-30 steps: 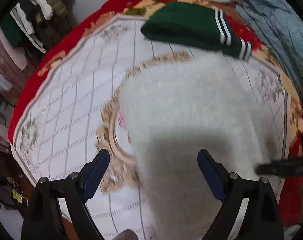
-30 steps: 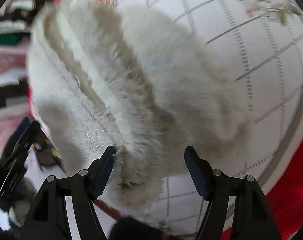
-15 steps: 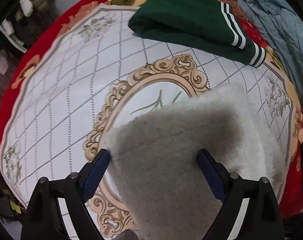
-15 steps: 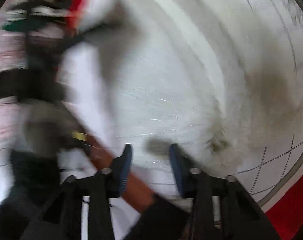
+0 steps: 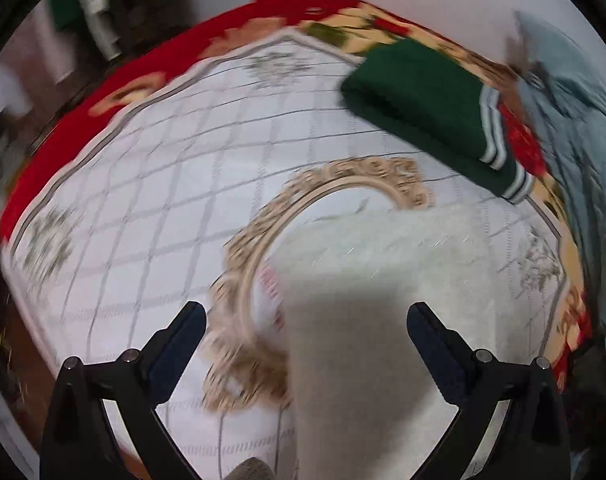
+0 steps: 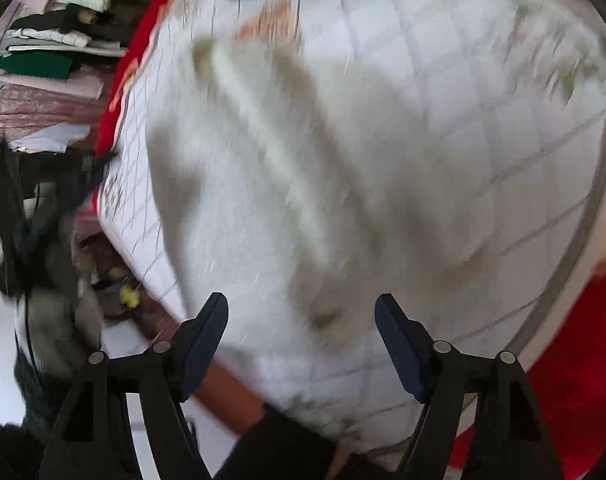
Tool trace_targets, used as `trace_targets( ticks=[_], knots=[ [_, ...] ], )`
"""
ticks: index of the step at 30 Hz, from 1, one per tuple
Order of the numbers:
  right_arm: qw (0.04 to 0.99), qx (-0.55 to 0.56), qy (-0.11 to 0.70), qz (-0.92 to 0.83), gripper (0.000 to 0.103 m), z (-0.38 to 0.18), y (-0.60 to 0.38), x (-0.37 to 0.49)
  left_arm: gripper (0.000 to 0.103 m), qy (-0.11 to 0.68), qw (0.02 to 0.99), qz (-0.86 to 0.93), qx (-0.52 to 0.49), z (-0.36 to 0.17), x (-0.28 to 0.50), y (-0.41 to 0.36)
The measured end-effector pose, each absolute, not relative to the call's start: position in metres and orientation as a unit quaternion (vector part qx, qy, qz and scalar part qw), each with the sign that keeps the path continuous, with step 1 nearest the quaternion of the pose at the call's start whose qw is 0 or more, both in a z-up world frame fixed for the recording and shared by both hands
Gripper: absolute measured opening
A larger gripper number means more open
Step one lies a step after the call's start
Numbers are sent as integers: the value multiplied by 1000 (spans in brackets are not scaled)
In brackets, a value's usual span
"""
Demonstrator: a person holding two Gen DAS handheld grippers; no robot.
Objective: Fold large clothes
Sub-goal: 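Grasp the folded cardigan bundle with both grippers and lift it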
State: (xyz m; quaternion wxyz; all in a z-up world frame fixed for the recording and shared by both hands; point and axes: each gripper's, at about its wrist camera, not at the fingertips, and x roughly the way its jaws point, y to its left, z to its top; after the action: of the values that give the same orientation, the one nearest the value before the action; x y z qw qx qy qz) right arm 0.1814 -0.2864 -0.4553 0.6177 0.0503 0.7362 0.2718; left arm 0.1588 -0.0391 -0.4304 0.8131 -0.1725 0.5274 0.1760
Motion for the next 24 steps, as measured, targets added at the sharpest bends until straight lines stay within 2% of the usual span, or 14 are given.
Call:
trace_targets(
  ticks=[3,7,9,10,12,13,14,15,20,21,22,23,24],
  knots=[
    [632,45,720,284,78,-454,-272,215,103,536,797,208,-186,-440,136,-40],
    [648,53,686,327,78,-491,-256,277,103,563,772,215,-203,-464,122,-43],
    [615,65,696,364,77,-514,-247,310,103,571,768,213,-196,-473,123,-48],
    [595,73,707,374,57,-522,-234,313,103,576,768,210,-189,-475,125,-51],
    [588,67,707,386,43,-517,-215,317,103,586,766,208,-163,-481,129,-58],
    [601,45,691,400,32,-505,-203,315,103,588,767,207,-154,-483,130,-60],
    [612,32,683,398,28,-499,-200,313,103,590,767,207,-144,-484,131,-63],
    [642,11,676,363,13,-494,-199,317,103,592,768,202,-139,-487,133,-64],
    [607,25,738,292,17,-541,-205,337,103,609,755,199,-138,-496,141,-64],
    [603,12,737,305,22,-535,-201,338,103,607,756,201,-142,-491,140,-61],
    [602,3,734,314,37,-527,-200,339,103,601,759,200,-151,-486,138,-58],
    [602,-2,730,323,46,-521,-201,341,103,590,765,195,-171,-479,134,-53],
    [608,-3,722,332,65,-510,-207,345,103,580,769,194,-188,-475,130,-49]
  ],
)
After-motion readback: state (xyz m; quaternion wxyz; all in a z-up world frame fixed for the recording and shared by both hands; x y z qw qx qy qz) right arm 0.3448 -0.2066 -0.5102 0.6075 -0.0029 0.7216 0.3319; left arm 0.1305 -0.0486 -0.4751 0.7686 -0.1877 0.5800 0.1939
